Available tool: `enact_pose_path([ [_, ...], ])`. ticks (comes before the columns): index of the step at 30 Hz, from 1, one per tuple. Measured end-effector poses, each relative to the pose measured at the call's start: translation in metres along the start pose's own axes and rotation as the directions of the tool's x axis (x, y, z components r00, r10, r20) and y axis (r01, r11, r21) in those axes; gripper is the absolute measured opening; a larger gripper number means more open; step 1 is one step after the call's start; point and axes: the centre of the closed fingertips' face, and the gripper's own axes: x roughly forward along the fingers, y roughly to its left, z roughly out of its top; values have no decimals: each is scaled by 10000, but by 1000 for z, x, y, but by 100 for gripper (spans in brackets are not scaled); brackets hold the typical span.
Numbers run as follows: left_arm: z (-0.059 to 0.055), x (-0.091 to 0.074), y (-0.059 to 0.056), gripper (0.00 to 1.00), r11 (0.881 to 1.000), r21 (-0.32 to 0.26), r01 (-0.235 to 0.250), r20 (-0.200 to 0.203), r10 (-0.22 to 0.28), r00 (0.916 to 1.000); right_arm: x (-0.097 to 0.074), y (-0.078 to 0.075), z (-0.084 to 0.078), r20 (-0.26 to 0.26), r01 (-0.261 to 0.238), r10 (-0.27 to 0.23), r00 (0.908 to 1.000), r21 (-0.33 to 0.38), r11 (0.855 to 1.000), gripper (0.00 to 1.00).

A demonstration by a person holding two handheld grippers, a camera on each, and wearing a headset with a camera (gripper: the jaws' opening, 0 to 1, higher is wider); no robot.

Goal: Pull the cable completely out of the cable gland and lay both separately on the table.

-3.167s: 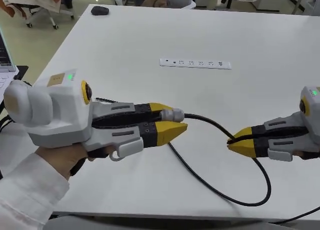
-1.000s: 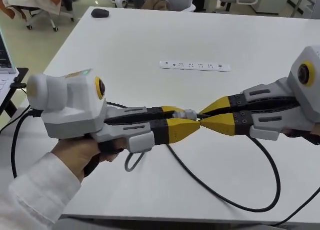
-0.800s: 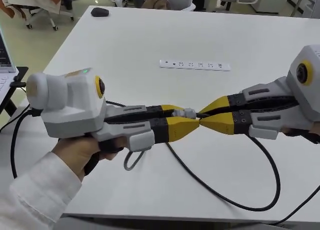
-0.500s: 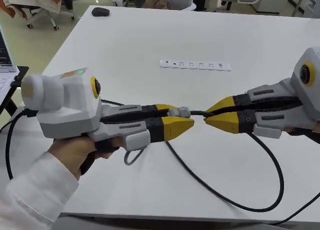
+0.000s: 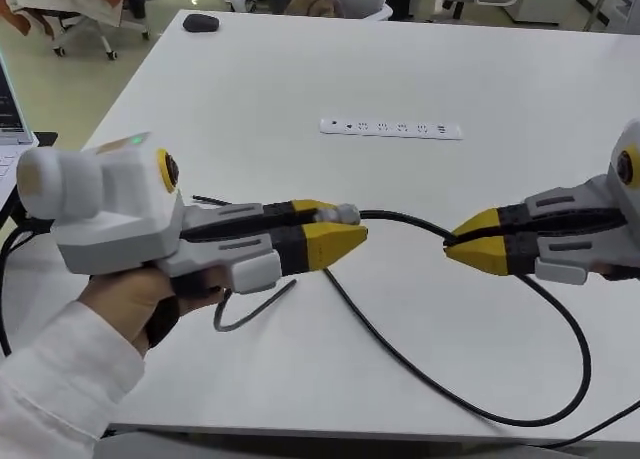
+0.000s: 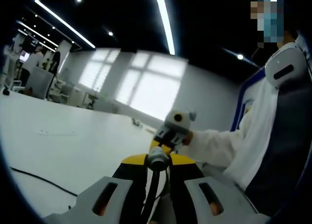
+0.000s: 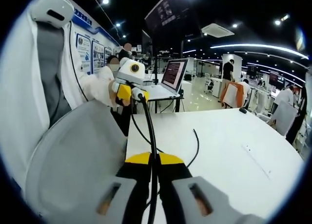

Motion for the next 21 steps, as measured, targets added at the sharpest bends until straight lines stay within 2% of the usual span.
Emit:
enact_pose_path([
  [7, -4, 4, -1, 18, 9998, 186, -33, -246, 38, 9997, 0, 1, -7, -193, 43, -42, 9998, 84, 10000, 2],
  [16, -5, 4, -2, 18, 9998, 199, 19, -363, -12, 9993, -1, 2, -7, -361, 36, -33, 9993, 88, 10000, 3],
  [21, -2, 5, -3, 18, 9997, 233, 19, -305, -12, 9995, -4, 0, 5, 112, 148, -150, 9998, 171, 9997, 5],
])
